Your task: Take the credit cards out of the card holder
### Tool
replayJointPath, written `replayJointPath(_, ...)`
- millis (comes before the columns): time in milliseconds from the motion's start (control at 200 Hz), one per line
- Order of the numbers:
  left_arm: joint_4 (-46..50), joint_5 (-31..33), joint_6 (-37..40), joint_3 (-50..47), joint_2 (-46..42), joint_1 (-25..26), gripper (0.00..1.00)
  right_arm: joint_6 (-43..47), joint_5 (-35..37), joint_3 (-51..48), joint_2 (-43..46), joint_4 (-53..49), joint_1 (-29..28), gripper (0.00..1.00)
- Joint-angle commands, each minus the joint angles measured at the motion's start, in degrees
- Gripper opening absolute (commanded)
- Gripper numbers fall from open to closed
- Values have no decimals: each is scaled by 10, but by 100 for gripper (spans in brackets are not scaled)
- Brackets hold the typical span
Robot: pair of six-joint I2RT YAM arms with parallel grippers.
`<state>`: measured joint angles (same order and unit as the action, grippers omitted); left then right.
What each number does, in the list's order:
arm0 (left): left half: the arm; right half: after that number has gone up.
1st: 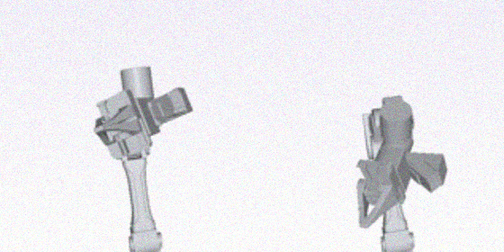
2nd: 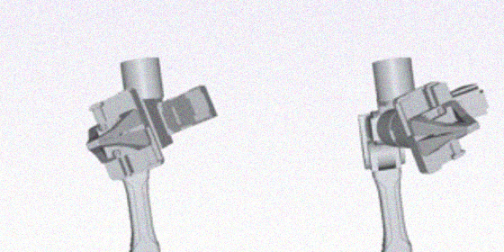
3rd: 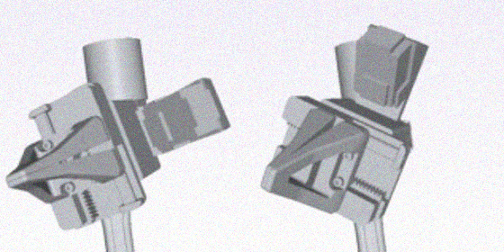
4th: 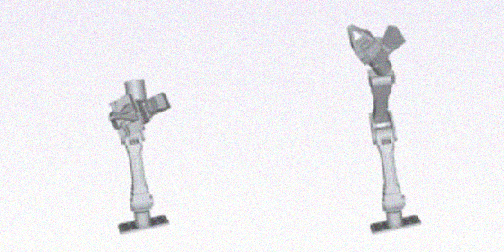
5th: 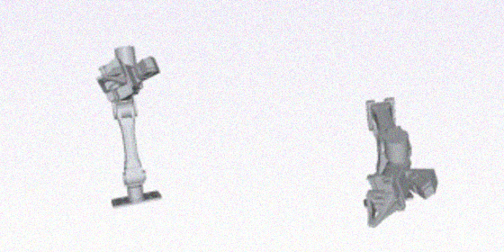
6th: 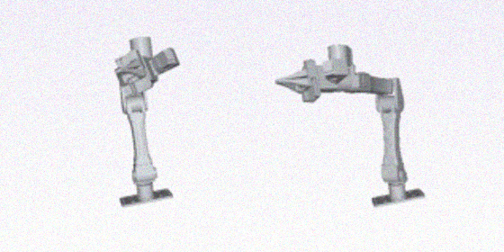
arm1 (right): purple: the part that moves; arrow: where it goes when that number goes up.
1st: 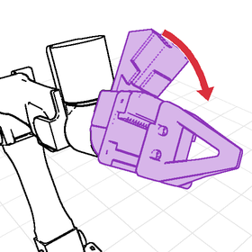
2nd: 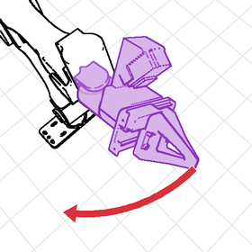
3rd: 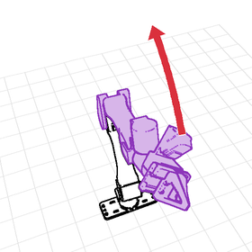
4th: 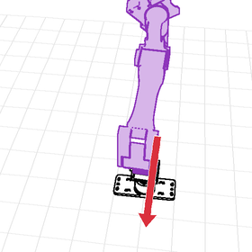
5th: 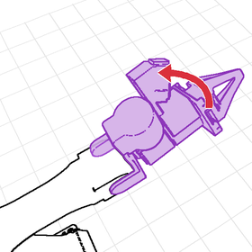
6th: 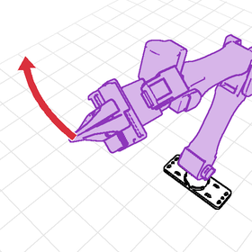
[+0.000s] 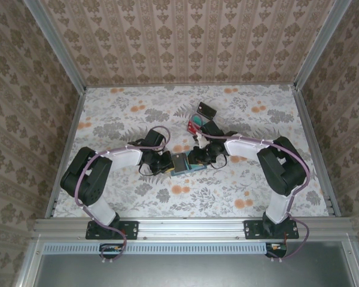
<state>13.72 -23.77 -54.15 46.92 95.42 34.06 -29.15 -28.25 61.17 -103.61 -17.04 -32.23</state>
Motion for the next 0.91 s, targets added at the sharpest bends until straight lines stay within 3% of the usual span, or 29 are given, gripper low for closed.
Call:
replayJointPath(0, 26, 19, 12, -19, 26, 0, 0, -1, 2, 20, 0, -24, -19, 33)
replayJointPath(125, 25, 20, 9, -25, 26, 0, 0, -33, -26, 5, -6, 6, -30, 33)
replayJointPath(900, 6, 5, -5, -49, 38, 0, 0, -47, -5, 14, -73, 22, -32, 24)
